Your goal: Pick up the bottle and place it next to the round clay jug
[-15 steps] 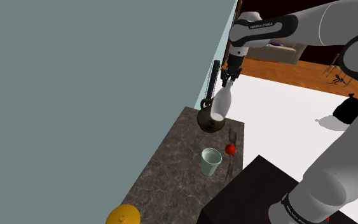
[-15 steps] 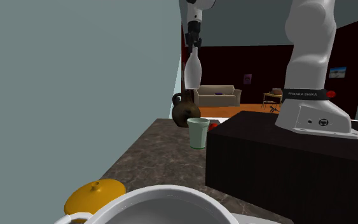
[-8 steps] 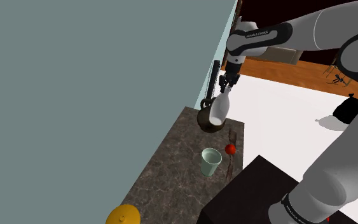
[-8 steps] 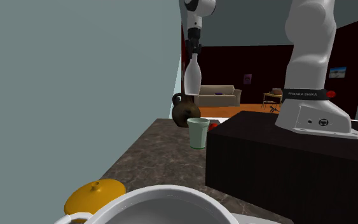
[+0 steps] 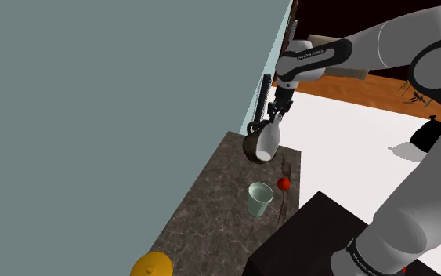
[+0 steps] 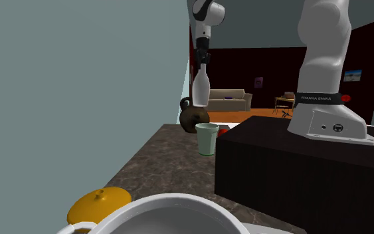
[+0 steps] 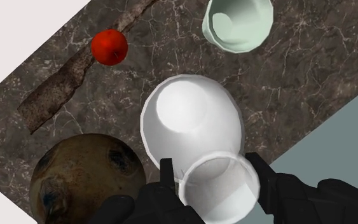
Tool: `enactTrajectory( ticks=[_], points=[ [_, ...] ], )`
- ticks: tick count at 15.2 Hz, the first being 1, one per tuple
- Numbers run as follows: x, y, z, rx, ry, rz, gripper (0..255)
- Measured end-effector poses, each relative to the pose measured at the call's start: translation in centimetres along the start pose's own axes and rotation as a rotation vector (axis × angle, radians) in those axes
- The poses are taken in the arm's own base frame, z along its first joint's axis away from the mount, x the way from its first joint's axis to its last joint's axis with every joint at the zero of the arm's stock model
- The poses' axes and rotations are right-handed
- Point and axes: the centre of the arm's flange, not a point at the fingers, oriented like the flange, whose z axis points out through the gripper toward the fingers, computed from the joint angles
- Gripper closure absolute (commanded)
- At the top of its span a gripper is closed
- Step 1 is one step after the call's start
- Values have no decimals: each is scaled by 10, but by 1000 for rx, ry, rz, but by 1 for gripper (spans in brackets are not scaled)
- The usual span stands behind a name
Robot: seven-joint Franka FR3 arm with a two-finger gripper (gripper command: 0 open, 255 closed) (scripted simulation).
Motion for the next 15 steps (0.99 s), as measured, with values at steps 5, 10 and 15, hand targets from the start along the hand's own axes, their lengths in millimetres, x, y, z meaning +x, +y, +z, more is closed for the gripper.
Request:
enactTrajectory(
  ticks=[5, 10, 15],
  points=[
    [0, 2, 26, 0, 0, 0, 255],
    [0, 3, 52, 0, 0, 0, 255],
    [0, 4, 79, 0, 0, 0, 255]
  ],
)
